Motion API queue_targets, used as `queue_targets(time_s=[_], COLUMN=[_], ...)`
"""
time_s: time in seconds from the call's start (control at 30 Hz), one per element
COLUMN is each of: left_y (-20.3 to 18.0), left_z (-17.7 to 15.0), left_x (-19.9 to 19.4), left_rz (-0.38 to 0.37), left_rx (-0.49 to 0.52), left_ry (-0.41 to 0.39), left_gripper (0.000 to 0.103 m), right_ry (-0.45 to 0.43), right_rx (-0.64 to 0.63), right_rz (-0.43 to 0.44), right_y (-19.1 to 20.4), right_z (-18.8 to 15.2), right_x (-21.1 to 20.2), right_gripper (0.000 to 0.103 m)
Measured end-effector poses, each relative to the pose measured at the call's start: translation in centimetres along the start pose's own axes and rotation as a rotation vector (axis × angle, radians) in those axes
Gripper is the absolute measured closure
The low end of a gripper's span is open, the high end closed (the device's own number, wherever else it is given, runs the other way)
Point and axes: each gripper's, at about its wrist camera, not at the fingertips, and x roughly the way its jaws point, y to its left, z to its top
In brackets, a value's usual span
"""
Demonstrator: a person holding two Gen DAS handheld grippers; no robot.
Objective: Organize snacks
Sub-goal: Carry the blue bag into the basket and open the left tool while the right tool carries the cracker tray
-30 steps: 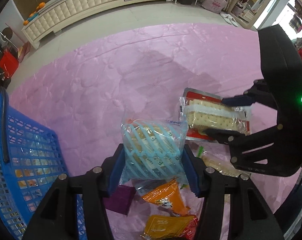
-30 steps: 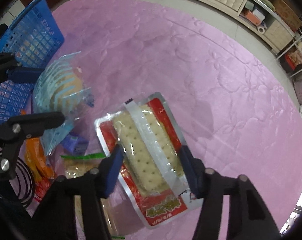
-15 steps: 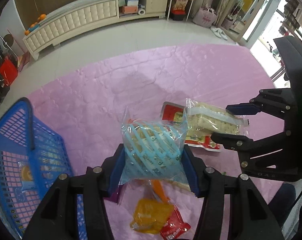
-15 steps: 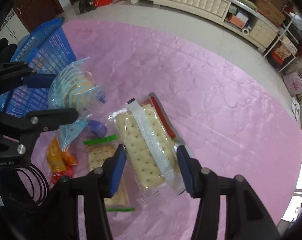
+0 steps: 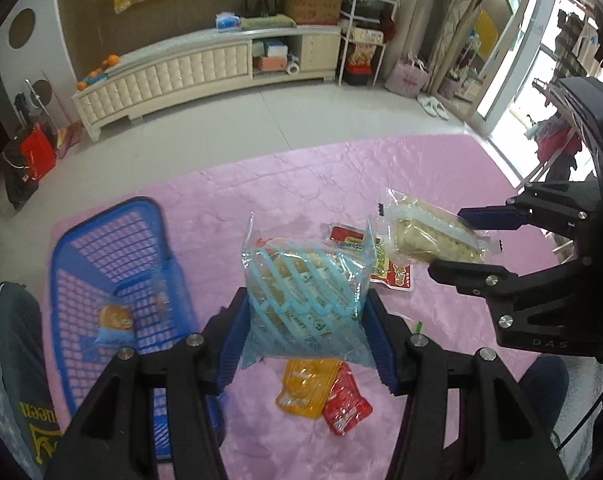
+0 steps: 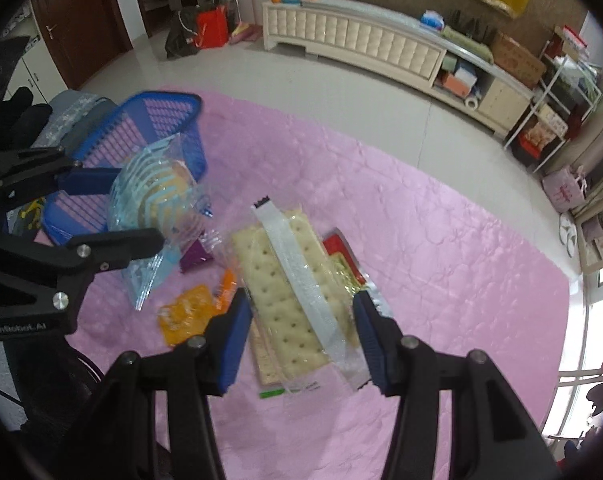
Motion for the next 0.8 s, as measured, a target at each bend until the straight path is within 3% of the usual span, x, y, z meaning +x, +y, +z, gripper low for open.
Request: queue_targets(time_s=[0.4, 0.8], left_y=[5.8, 12.5], left_z=[-2.8, -4.6], left_x=[-6.8, -9.6], left_rz=[0.044, 0.093], left_rx=[-0.068, -0.156], left_ry=[-0.090, -0.113], left_gripper=[0.050, 0.051], right_ry=[-0.085, -0.077], right_rx=[-0.050, -0.113], right_rz=[0.028, 0.079], right_y=[7.0, 13.8], right_z=[2.2, 6.3], right_x=[-3.0, -0.1], right_gripper=[0.047, 0.047])
